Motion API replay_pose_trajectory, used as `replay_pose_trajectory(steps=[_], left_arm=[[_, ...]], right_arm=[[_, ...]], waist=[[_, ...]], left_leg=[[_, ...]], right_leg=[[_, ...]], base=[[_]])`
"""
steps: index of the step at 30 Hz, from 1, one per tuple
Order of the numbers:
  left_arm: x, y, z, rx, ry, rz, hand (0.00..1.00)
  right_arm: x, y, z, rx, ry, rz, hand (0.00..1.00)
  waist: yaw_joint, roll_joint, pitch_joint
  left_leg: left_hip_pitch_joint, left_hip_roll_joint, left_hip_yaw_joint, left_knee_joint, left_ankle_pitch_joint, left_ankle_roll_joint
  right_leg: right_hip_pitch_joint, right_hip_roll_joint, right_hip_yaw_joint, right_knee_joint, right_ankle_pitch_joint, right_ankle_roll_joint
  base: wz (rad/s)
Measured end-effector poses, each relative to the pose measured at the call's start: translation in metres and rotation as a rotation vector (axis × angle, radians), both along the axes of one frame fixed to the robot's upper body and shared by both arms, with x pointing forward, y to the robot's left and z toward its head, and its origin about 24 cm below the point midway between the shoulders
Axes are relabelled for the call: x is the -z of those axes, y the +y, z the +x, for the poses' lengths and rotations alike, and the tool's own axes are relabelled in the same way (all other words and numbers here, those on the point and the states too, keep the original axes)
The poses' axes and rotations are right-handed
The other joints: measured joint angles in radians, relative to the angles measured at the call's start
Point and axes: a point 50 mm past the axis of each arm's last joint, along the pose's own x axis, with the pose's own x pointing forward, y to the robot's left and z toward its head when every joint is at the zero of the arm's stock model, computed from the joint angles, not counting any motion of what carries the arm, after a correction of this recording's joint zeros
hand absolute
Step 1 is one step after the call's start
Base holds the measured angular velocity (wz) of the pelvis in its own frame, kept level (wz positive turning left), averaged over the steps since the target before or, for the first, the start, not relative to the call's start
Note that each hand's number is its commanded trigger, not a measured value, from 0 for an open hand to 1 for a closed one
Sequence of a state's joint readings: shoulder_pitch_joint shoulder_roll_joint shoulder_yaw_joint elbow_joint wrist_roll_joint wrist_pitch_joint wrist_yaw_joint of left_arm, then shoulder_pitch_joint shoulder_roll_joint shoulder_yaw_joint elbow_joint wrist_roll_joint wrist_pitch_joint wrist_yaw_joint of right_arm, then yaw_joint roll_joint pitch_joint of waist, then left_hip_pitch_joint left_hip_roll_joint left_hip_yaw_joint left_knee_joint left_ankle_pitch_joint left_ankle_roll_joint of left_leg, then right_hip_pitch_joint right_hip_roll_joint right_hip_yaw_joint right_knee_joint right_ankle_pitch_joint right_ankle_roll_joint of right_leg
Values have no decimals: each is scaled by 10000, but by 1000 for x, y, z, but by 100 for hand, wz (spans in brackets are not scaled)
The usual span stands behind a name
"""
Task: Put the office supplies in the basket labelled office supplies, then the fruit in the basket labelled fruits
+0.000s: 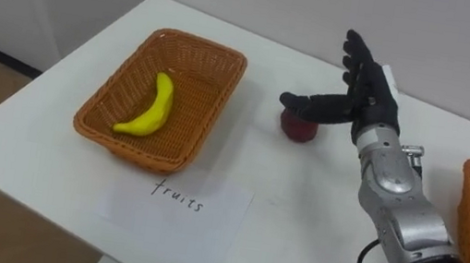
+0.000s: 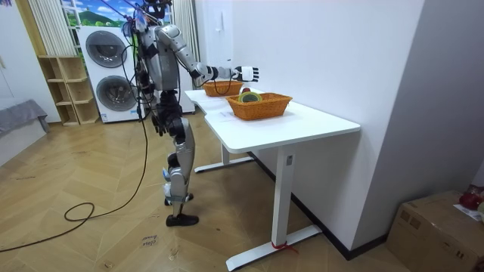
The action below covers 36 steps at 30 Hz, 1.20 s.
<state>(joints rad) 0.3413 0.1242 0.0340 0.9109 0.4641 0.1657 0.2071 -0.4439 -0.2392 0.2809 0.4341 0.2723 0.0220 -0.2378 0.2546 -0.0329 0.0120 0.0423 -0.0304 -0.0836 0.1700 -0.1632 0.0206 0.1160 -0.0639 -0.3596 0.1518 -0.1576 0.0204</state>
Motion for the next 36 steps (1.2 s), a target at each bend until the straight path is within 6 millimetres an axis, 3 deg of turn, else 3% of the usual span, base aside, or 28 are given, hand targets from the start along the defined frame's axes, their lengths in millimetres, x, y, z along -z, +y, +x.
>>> replay_pose_trajectory(steps=[18, 22, 30, 36], left_arm=[[0, -3, 0, 163, 13, -83, 0], [2, -3, -3, 171, 225, -104, 0], [4, -8, -1, 537, 350, -217, 0], [4, -7, 3, 638, 286, -205, 0]], right_arm=[[15, -6, -1, 253, 628, -184, 0], [35, -12, -5, 527, 1404, -354, 0], [43, -14, -7, 675, 1756, -445, 0], [43, -14, -7, 754, 1700, -438, 0]], waist=[[4, -30, -33], [105, -134, -86], [435, -305, -66], [548, -464, 31]], left_leg=[[-126, 2, 1, 22, 4, 4], [-83, 6, 50, 13, 4, 4], [-312, 11, 55, 14, 6, 4], [-508, 4, 44, 14, 9, 9]], right_leg=[[-160, -15, -82, 2, 0, 0], [-129, -9, -41, 5, 0, 0], [-311, -1, -33, 14, 5, -9], [-497, -13, -92, 7, 8, -13]], base=[[0], [-2], [-1], [0]])
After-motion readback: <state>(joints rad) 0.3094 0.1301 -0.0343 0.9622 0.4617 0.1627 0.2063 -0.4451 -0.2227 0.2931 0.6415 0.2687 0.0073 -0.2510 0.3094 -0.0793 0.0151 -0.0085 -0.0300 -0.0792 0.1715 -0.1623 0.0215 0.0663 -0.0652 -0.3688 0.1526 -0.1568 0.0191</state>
